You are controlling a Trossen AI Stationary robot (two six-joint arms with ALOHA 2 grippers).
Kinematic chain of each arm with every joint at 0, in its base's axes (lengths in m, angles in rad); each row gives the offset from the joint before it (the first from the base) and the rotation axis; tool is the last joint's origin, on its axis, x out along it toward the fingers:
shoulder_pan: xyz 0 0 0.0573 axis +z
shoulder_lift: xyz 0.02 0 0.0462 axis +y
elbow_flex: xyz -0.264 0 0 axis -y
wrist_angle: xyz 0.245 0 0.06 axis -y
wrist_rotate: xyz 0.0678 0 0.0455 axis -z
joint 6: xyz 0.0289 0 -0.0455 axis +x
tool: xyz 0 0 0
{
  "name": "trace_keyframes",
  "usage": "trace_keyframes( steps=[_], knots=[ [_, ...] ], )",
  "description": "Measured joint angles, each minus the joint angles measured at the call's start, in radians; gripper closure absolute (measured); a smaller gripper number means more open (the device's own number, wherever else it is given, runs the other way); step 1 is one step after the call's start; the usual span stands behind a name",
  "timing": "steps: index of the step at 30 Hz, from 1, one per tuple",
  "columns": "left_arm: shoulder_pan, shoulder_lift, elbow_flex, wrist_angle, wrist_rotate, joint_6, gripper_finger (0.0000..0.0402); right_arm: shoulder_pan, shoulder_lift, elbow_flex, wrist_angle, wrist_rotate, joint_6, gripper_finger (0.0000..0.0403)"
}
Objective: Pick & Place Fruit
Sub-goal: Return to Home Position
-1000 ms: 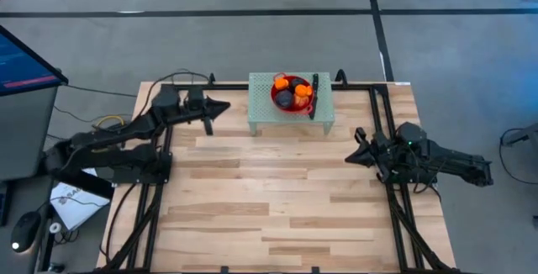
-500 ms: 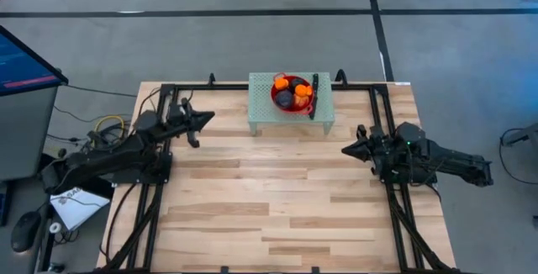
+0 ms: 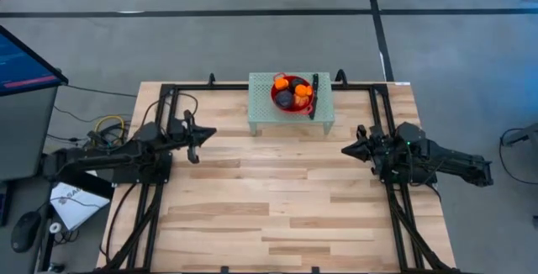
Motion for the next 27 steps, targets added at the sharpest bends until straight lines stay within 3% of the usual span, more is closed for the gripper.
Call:
trace_keyframes(
  steps=[8,10,13,17,21,27],
  knots=[
    [-0.014,0.019,0.000,-0.001,-0.003,0.035,0.0395,0.000,0.000,0.000,0.000,0.000,0.000,0.0401],
    [-0.020,0.016,0.000,-0.007,-0.010,-0.027,0.0396,0.000,0.000,0.000,0.000,0.000,0.000,0.0401],
    [-0.091,-0.068,0.000,-0.081,-0.084,-0.025,0.0396,0.000,0.000,0.000,0.000,0.000,0.000,0.0401],
    [-0.160,-0.239,0.000,-0.310,-0.090,0.106,0.0396,0.000,0.000,0.000,-0.002,0.001,0.000,0.0401],
    [-0.159,-0.377,0.000,-0.468,-0.088,0.111,0.0397,0.000,0.000,0.000,-0.003,0.000,0.000,0.0401],
    [-0.166,-0.387,0.000,-0.500,-0.082,0.188,0.0398,0.000,0.000,0.000,-0.003,0.000,0.000,0.0401]
  ],
)
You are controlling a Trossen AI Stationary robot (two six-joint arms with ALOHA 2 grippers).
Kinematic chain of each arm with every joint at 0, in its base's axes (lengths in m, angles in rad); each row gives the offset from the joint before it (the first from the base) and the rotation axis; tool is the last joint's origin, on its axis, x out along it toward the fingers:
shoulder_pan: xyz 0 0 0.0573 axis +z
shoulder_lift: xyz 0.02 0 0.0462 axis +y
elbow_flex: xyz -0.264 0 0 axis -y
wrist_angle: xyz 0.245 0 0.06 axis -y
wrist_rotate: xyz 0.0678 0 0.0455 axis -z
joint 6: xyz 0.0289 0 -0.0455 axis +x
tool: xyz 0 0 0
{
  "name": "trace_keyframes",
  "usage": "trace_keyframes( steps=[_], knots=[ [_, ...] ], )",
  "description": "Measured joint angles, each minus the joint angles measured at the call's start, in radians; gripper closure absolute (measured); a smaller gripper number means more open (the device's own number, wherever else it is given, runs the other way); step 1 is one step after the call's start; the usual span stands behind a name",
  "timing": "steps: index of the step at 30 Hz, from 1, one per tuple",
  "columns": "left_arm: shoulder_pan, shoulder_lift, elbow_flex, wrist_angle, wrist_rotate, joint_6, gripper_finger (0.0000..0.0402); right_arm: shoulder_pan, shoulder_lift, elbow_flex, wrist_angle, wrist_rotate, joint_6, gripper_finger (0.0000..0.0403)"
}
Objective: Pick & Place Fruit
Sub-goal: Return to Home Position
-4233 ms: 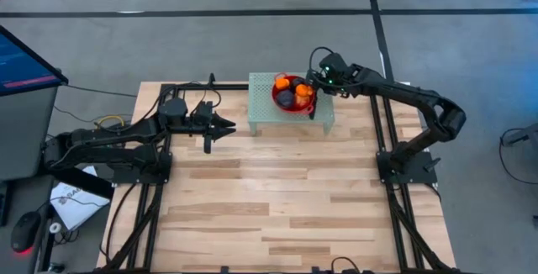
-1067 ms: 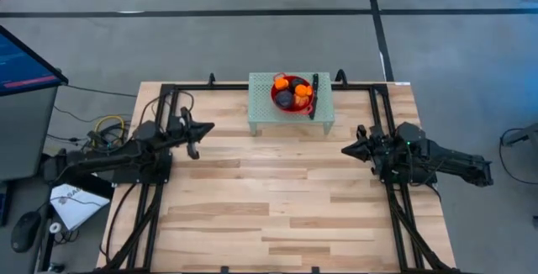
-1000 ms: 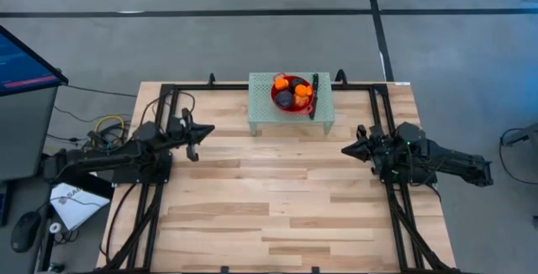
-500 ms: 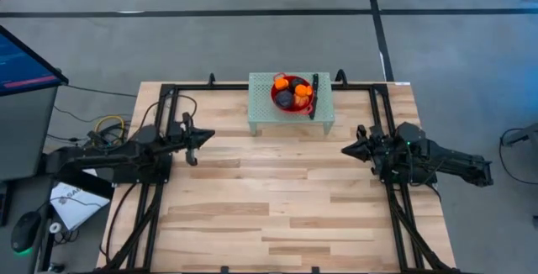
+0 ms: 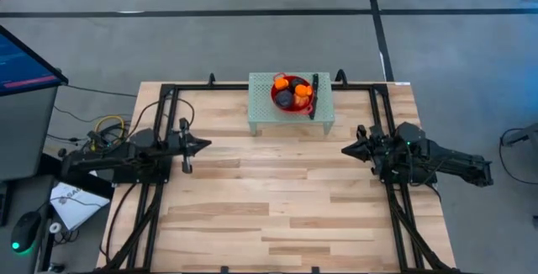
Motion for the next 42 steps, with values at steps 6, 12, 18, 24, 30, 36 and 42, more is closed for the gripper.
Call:
trace_keyframes(
  steps=[6,12,18,24,30,36,42],
  knots=[
    [-0.070,0.000,0.000,-0.001,-0.006,0.054,0.0398,0.000,0.000,0.000,-0.003,0.000,0.000,0.0401],
    [-0.075,0.003,0.000,0.001,-0.006,0.055,0.0398,0.000,0.000,0.000,-0.004,0.000,0.000,0.0401],
    [-0.074,0.056,-0.001,0.006,-0.007,0.055,0.0398,0.000,0.000,0.000,-0.004,0.000,0.000,0.0401],
    [-0.074,0.103,-0.001,0.013,-0.007,0.055,0.0398,0.000,0.000,0.000,-0.005,0.000,0.000,0.0401],
    [-0.074,0.149,-0.001,0.023,-0.007,0.054,0.0398,0.000,0.000,0.000,-0.005,0.000,0.000,0.0401],
    [-0.074,0.182,-0.001,0.027,-0.007,0.054,0.0398,0.108,-0.003,-0.017,0.002,0.069,-0.198,0.0401],
    [-0.074,0.207,-0.001,0.030,-0.007,0.054,0.0398,0.304,-0.003,-0.101,0.147,0.341,-0.524,0.0401]
  ],
)
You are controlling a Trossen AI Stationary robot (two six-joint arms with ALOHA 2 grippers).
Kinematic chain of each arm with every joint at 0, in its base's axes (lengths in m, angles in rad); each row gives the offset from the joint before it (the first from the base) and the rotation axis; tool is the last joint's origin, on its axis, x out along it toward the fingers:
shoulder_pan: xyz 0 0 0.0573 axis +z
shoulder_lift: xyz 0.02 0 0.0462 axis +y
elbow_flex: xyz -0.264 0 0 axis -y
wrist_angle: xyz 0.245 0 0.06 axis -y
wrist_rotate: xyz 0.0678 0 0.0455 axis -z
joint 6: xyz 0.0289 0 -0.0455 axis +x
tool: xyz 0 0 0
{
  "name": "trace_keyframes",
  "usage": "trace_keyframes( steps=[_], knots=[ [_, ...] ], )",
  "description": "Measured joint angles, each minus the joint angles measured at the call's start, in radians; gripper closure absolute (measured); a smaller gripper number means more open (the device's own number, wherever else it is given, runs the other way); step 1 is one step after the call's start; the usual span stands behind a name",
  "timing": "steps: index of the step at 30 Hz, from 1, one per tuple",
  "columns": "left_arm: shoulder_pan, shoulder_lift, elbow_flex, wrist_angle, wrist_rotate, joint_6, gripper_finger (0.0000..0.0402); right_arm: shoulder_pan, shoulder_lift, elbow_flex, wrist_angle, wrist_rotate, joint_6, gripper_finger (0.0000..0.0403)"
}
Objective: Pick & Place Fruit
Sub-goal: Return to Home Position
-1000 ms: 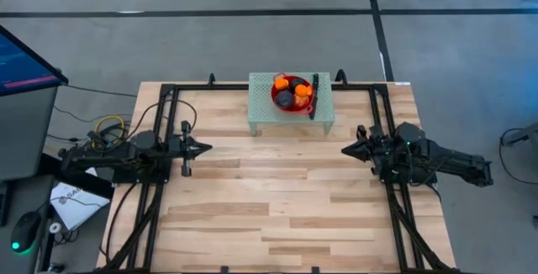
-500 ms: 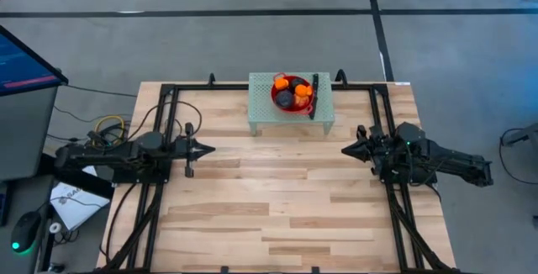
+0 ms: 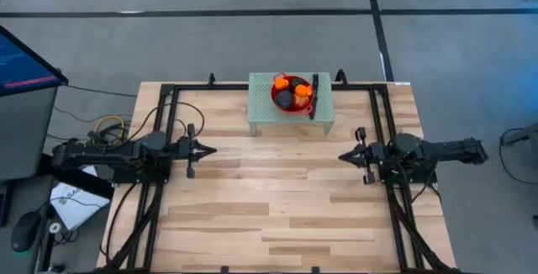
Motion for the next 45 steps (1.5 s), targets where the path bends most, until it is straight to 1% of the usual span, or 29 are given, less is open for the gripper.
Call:
trace_keyframes(
  steps=[7,14,18,42,43,45],
  knots=[
    [0.000,0.013,0.000,0.011,0.000,0.000,0.0398,0.040,-0.001,0.000,-0.002,-0.018,0.155,0.0401],
    [0.000,0.013,0.000,0.016,0.000,0.000,0.0398,0.059,0.000,-0.001,0.013,-0.019,0.158,0.0401],
    [0.000,0.014,0.000,0.018,0.000,0.000,0.0398,0.058,0.030,-0.001,0.000,-0.019,0.158,0.0401],
    [0.000,0.018,0.000,0.032,0.001,0.000,0.0398,0.058,0.029,-0.002,-0.001,-0.020,0.158,0.0401],
    [-0.002,0.018,0.000,0.032,0.000,0.000,0.0398,0.058,0.029,-0.002,-0.001,-0.020,0.158,0.0401],
    [-0.046,0.014,0.000,0.037,-0.026,0.000,0.0398,0.058,0.029,-0.003,-0.001,-0.020,0.158,0.0401]
  ],
)
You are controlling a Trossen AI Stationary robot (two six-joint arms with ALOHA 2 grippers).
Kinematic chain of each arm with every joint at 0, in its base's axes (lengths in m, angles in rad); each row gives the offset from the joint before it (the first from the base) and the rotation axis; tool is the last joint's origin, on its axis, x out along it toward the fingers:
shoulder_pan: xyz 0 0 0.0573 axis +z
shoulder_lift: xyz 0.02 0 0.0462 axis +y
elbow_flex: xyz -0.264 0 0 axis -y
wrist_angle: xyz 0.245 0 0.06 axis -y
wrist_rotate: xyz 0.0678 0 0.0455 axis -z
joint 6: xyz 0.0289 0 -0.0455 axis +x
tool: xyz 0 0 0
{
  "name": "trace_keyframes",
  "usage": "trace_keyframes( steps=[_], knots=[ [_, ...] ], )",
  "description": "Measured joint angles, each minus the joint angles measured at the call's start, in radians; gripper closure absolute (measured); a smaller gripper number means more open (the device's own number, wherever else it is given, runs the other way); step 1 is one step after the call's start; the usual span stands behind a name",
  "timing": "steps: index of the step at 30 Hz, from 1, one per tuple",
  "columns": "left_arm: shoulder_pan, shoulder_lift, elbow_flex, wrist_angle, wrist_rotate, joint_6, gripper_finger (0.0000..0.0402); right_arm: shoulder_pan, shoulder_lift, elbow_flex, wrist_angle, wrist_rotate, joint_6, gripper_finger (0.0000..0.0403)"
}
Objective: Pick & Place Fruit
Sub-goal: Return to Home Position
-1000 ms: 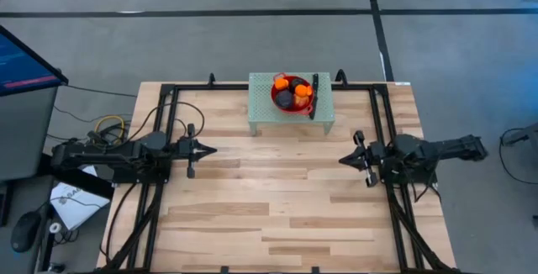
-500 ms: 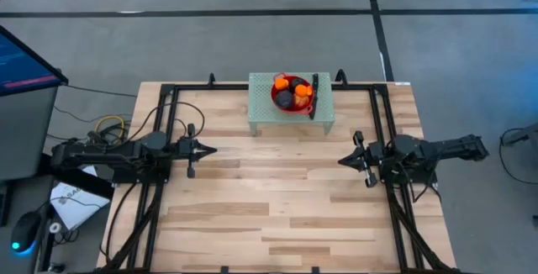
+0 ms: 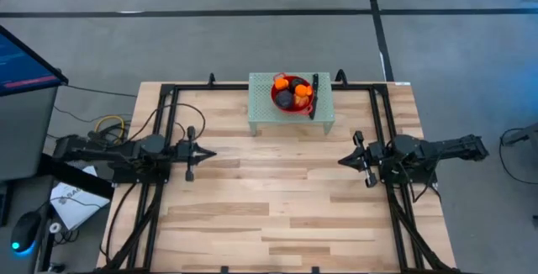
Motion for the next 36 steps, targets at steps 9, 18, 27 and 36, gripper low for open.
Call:
trace_keyframes(
  steps=[9,18,27,36],
  knots=[
    [-0.356,-0.002,0.000,0.017,-0.091,0.000,0.0398,0.000,0.000,0.000,0.000,0.000,0.000,0.0401],
    [-0.299,-0.054,0.000,0.055,-0.102,0.386,0.0398,0.000,0.000,0.000,0.000,0.000,0.000,0.0401],
    [-0.100,-0.221,0.000,0.071,-0.152,0.300,0.0398,0.000,0.000,-0.001,0.000,0.000,0.000,0.0401],
    [0.024,-0.221,0.000,-0.046,-0.004,-0.140,0.0398,0.000,0.000,-0.001,0.000,0.000,0.000,0.0401]
  ],
)
